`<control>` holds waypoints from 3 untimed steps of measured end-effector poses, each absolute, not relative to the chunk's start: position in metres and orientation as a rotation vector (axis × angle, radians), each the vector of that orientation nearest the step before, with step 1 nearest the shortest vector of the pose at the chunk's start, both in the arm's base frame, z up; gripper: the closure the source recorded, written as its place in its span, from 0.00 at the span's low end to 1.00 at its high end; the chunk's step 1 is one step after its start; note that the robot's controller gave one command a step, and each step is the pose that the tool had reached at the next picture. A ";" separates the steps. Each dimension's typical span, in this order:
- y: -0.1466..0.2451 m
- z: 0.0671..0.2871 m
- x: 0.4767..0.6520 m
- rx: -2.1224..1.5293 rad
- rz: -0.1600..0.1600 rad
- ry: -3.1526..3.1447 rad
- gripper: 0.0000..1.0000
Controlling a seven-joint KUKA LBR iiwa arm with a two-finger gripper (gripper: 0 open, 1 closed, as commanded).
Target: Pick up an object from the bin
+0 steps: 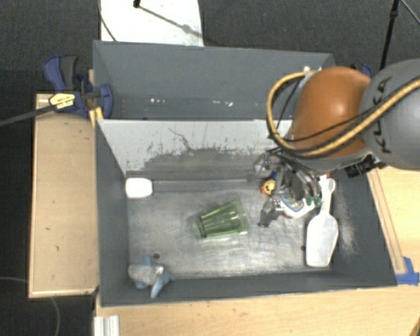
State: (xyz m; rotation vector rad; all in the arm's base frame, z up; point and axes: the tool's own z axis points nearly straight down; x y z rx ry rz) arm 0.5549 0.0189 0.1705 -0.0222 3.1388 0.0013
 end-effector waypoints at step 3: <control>0.048 0.079 0.532 -0.378 0.002 3.117 1.00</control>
Offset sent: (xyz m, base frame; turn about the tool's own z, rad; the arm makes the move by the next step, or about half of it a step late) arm -0.0294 0.0348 -0.1005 -0.2246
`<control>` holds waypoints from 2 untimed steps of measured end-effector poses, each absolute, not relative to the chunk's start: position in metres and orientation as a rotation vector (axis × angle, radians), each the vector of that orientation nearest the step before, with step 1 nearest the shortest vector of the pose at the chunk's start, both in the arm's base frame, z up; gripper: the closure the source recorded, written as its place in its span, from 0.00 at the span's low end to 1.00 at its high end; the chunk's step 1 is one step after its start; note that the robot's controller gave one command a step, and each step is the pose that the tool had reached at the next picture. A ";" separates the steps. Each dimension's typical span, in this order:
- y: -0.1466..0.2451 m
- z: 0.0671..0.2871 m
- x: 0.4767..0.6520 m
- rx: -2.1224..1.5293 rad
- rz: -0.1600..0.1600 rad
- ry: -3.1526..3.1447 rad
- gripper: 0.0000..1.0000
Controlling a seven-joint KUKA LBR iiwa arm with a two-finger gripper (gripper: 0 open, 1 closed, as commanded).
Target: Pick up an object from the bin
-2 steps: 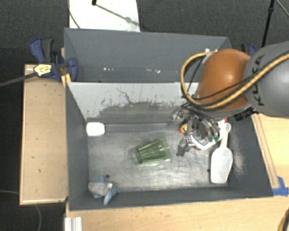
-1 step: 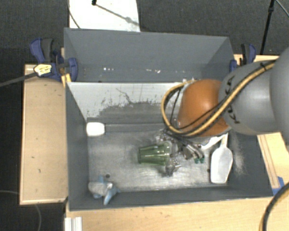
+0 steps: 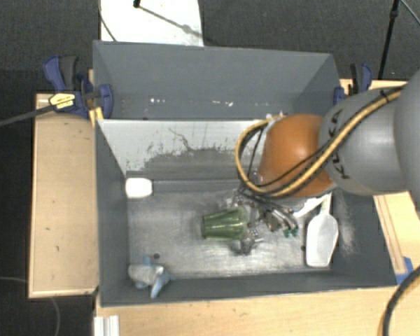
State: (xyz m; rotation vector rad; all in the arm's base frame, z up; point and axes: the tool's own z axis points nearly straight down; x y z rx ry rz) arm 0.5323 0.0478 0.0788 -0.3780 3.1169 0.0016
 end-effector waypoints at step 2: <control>0.048 0.079 0.532 -0.375 0.002 3.117 1.00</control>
Offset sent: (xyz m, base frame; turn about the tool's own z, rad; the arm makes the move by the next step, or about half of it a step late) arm 0.0000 0.0000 0.0000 0.0000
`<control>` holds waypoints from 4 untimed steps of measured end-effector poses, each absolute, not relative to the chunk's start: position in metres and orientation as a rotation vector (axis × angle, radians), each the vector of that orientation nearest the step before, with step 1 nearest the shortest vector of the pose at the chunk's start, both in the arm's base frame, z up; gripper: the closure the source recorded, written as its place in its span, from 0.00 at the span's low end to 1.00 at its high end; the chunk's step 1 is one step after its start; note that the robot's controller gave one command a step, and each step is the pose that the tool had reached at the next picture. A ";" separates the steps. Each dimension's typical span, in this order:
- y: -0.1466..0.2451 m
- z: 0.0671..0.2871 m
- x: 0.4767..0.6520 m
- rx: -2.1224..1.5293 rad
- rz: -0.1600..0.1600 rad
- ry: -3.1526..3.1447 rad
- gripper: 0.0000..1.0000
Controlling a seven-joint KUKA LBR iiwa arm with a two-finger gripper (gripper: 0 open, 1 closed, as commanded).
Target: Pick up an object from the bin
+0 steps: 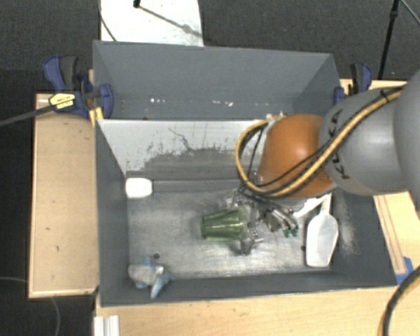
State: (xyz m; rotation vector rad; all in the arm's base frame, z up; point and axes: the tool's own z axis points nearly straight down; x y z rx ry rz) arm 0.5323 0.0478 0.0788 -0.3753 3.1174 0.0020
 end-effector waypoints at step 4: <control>0.004 0.139 0.546 -0.369 -0.002 3.103 1.00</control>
Offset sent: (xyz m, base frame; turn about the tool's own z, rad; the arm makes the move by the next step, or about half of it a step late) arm 0.0245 -0.0651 -0.0088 0.0237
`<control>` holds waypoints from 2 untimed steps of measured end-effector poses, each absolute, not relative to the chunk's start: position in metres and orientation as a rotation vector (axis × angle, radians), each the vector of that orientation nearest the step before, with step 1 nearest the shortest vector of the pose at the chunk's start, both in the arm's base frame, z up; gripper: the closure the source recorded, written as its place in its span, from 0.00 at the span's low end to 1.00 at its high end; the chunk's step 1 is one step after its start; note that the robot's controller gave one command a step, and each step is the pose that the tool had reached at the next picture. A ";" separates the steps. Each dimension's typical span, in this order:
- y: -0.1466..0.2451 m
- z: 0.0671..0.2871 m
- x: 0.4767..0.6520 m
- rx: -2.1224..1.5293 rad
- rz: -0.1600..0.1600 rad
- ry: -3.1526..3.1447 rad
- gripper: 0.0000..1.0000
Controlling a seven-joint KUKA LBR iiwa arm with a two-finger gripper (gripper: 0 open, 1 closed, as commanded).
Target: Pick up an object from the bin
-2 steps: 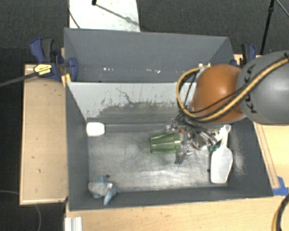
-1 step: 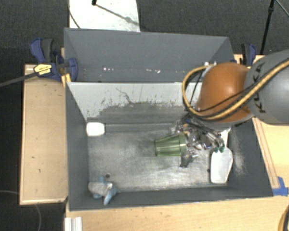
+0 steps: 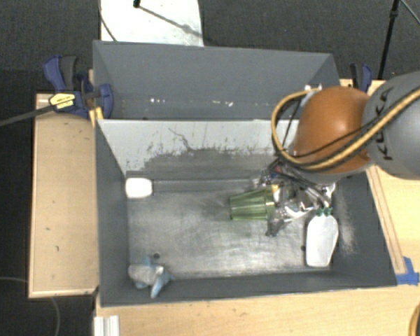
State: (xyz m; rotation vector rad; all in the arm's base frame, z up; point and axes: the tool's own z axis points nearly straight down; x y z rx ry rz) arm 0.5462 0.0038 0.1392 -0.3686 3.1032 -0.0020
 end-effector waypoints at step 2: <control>0.021 0.233 0.507 -0.364 0.003 3.125 1.00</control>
Offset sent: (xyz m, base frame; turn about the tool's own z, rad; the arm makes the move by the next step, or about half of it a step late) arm -0.0458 0.0124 0.1059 0.0086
